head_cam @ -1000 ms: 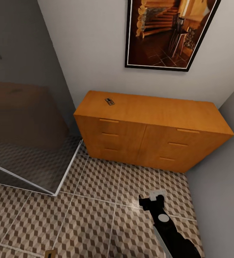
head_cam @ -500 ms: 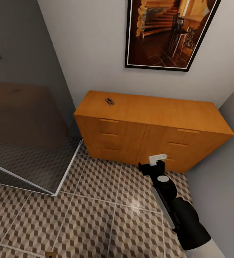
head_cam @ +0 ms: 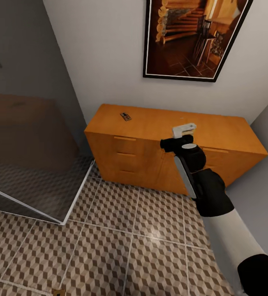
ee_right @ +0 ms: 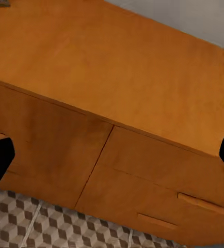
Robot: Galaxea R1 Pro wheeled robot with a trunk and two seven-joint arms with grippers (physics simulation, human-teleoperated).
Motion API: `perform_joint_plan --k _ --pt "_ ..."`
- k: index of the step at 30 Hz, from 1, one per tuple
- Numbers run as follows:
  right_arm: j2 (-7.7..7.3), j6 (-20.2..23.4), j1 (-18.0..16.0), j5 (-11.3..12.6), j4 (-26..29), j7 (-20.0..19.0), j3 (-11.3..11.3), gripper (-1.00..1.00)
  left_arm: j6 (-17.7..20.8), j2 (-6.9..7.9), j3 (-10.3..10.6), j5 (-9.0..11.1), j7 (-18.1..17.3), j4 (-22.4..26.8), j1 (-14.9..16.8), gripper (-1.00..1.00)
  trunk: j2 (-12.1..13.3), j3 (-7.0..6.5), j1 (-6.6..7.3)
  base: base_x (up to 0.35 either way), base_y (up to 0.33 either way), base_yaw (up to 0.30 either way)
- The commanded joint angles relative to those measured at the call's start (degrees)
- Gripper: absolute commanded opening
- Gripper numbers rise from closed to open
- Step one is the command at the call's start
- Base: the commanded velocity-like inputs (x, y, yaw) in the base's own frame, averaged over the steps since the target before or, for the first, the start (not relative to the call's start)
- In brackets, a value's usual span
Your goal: Take the four mousetraps from the cabinet in the bathroom and place them on the bathroom floor. Make sure all four end up on the same floor surface, and ensure that at least two of them are either under or directly next to the same bathroom sink.
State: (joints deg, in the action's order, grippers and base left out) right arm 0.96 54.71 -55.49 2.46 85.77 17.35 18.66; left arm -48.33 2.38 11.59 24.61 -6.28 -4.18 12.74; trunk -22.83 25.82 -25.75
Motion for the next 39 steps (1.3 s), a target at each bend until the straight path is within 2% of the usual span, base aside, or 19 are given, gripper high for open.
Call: perform_joint_plan --k 1,3,4,7,8,11,12,15,17,21,23,26,32,39 --pt "0.09 0.5 -1.2 0.4 -0.1 0.4 0.1 1.00 -0.3 -0.01 0.2 0.4 -0.3 -0.2 0.1 -1.00 -0.1 0.09 -0.03 0.000 0.000 0.000" --pt "0.78 1.0 -5.5 0.5 -0.7 0.4 0.1 1.00 -0.3 -0.01 0.2 0.4 -0.3 -0.2 0.1 -1.00 -0.1 0.09 -0.03 0.000 0.000 0.000" --pt "1.61 1.3 -8.6 0.4 -2.3 0.4 0.1 1.00 -0.3 -0.01 0.2 0.4 -0.3 -0.2 0.1 -1.00 -0.1 0.09 -0.03 0.000 0.000 0.000" --pt "2.79 1.5 -15.1 0.5 -7.5 0.4 0.1 1.00 -0.3 -0.01 0.2 0.4 -0.3 -0.2 0.1 -1.00 -0.1 0.09 -0.03 0.000 0.000 0.000" --pt "2.90 1.5 -16.3 0.5 -8.6 0.3 0.1 1.00 -0.3 -0.01 0.2 0.4 -0.3 -0.2 0.1 -1.00 -0.1 0.09 -0.03 0.000 0.000 0.000" --pt "3.99 1.4 -22.7 1.0 -15.0 0.0 0.0 1.00 -0.3 -0.01 0.2 0.4 -0.3 -0.1 0.1 -1.00 -0.1 0.09 -0.03 0.000 0.000 0.000" --pt "4.32 1.4 -23.7 1.1 -16.1 0.0 0.0 1.00 -0.3 -0.01 0.2 0.4 -0.3 -0.1 0.1 -1.00 -0.1 0.09 -0.03 0.000 0.000 0.000" --pt "6.25 1.3 -28.6 2.8 -22.5 -1.0 0.0 1.00 -0.3 -0.01 0.2 0.4 -0.3 -0.1 0.1 -1.00 -0.1 0.09 -0.03 0.000 0.000 0.000" --pt "6.82 1.2 -30.7 4.6 -25.5 -3.2 0.0 1.00 -0.3 -0.01 0.2 0.4 -0.3 -0.1 0.1 -1.00 -0.1 0.09 -0.03 0.000 0.000 0.000" --pt "7.11 0.8 -32.2 7.7 -31.0 -8.7 -0.1 1.00 -0.3 -0.01 0.2 0.4 -0.3 -0.1 0.1 -1.00 -0.1 0.09 -0.03 0.000 0.000 0.000" --pt "7.12 -0.7 -32.3 8.3 -33.2 -10.1 -1.6 1.00 -0.3 0.05 0.2 0.4 -0.4 -0.1 0.1 -1.00 -0.1 0.09 -0.03 0.000 0.000 0.000" --pt "7.12 -2.3 -32.4 8.5 -33.9 -10.5 -2.6 1.00 -0.4 0.07 0.3 0.4 -0.4 -0.1 0.1 -1.00 -0.1 0.09 -0.03 0.000 0.000 0.000" --pt "6.67 -3.0 -32.4 8.8 -34.1 -10.7 -3.0 1.00 -0.4 0.18 0.3 0.4 -0.4 -0.2 0.1 -1.00 -0.1 0.09 -0.03 0.039 0.000 0.000" --pt "6.70 -5.5 -32.3 10.8 -34.3 -10.7 -3.0 1.00 -0.4 0.25 0.3 0.4 -0.4 -0.2 0.1 -1.00 -0.1 0.09 -0.03 0.093 0.000 0.000"
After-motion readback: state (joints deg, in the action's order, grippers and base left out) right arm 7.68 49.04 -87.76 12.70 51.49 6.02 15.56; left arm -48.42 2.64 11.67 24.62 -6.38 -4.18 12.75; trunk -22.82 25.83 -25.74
